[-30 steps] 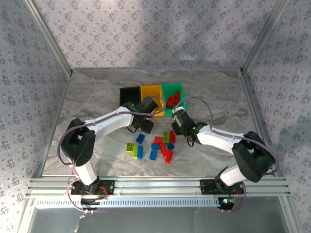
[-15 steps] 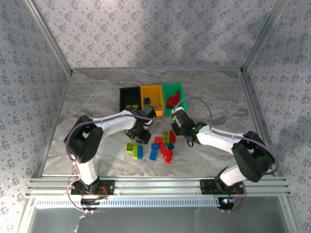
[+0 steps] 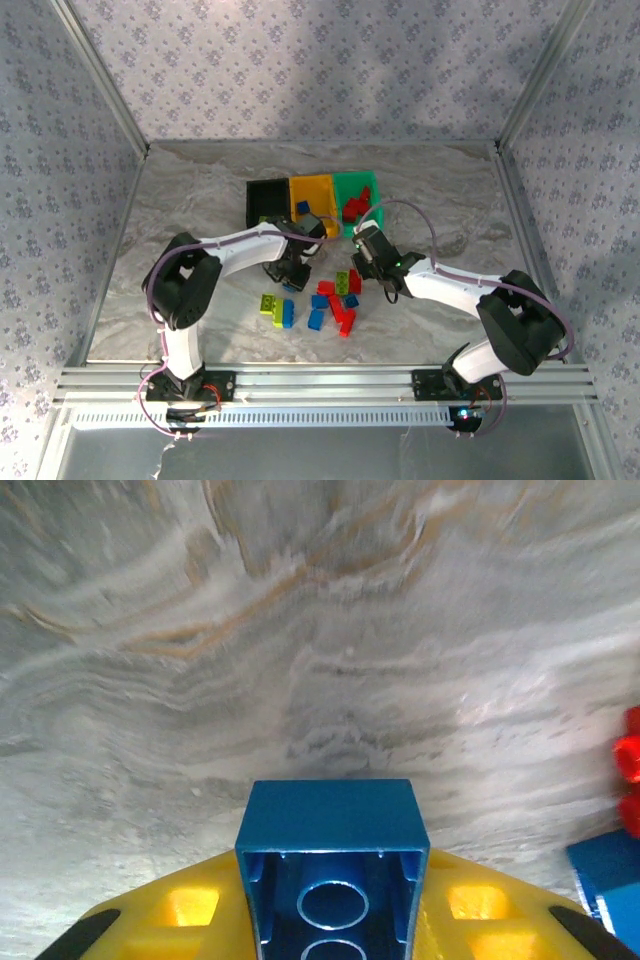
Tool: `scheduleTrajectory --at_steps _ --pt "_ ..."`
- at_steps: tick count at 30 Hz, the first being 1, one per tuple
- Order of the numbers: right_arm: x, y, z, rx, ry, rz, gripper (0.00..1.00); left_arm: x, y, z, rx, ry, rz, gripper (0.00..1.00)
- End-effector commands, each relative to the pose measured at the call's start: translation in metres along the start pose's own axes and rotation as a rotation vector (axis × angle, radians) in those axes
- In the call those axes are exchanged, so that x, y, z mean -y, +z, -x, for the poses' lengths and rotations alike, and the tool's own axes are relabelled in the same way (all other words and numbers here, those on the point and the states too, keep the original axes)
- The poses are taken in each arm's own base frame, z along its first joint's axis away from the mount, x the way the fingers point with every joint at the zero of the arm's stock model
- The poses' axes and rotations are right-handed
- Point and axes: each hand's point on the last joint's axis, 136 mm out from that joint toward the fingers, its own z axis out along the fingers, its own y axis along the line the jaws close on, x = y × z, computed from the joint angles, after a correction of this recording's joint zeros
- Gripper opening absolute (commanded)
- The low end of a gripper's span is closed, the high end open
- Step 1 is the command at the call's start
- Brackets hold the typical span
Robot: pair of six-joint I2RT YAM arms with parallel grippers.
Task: Sort the legos into containers by color
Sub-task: Pick up the lego from the center of the table, then place the lego in the container.
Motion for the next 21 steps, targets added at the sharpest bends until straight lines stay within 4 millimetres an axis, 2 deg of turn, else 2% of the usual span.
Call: scheduleTrajectory --at_steps 1,6,10,14,18,21 --pt "0.0 -0.002 0.009 0.015 -0.017 -0.019 0.52 -0.004 -0.029 0.025 0.082 -0.003 0.031 0.32" --pt "0.0 -0.001 0.007 0.012 -0.016 -0.018 0.51 -0.004 -0.053 0.07 0.155 0.0 0.043 0.32" --pt "-0.002 -0.001 0.009 0.017 -0.016 -0.016 0.51 -0.016 -0.069 0.113 0.206 -0.051 0.079 0.32" --pt "-0.002 -0.001 0.007 0.014 -0.019 -0.016 0.51 -0.028 -0.075 0.152 0.231 -0.093 0.102 0.33" --pt "0.0 -0.003 0.008 0.018 -0.018 -0.026 0.51 -0.04 -0.069 0.18 0.242 -0.157 0.083 0.33" --pt "0.001 -0.004 0.01 0.025 -0.013 -0.021 0.52 -0.04 -0.064 0.197 0.253 -0.201 0.013 0.35"
